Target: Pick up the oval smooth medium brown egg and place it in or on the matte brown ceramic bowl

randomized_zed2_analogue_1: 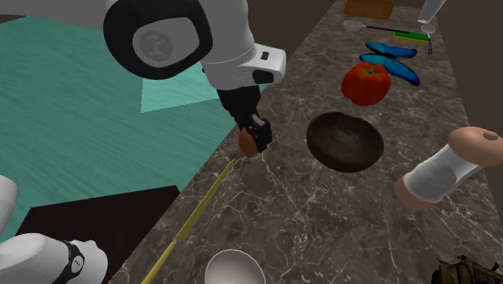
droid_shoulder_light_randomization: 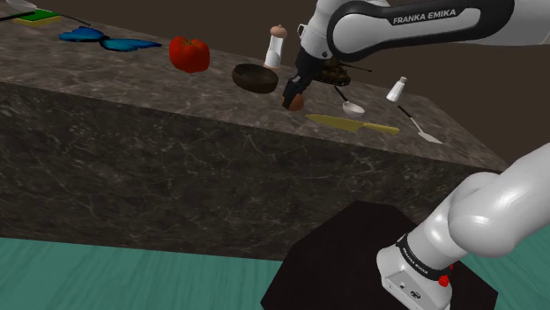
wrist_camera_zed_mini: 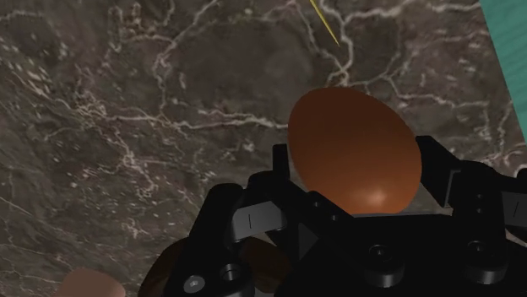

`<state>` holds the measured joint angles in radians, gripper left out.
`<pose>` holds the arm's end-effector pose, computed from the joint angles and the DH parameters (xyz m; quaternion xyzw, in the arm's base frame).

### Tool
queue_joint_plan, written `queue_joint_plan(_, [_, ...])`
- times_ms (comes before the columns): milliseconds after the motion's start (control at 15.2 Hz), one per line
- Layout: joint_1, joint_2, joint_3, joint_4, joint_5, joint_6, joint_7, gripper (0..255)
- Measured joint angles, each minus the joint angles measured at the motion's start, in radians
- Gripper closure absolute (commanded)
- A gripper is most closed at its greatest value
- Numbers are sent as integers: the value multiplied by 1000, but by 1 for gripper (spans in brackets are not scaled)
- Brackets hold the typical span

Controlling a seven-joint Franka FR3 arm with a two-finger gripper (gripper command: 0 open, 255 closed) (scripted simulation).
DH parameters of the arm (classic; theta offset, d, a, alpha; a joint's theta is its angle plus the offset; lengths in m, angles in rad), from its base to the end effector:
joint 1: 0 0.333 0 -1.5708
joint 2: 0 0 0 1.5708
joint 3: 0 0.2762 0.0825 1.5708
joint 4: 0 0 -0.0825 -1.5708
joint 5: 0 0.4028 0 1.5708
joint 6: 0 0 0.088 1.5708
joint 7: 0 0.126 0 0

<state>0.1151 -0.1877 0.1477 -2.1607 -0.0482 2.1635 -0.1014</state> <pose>0.5247 0.1397 0.4299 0.9764 0.1915 0.0964 0.0273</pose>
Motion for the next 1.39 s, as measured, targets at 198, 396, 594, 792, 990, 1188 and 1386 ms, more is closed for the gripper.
queue_joint_plan(198, [1, -10, 0, 31, 3, -40, -3, 255])
queue_joint_plan(396, [1, -16, 0, 64, 5, -80, -5, 255])
queue_joint_plan(594, [1, -22, -1, 100, 7, -122, -8, 255])
queue_joint_plan(792, [0, -24, -4, 138, 8, -161, -14, 255])
queue_joint_plan(990, [0, -21, -4, 177, 8, -197, -15, 255])
queue_joint_plan(1188, [0, -21, -4, 212, 9, -232, -17, 255])
queue_joint_plan(1386, [-7, 62, -8, 309, -2, -248, -25, 255])
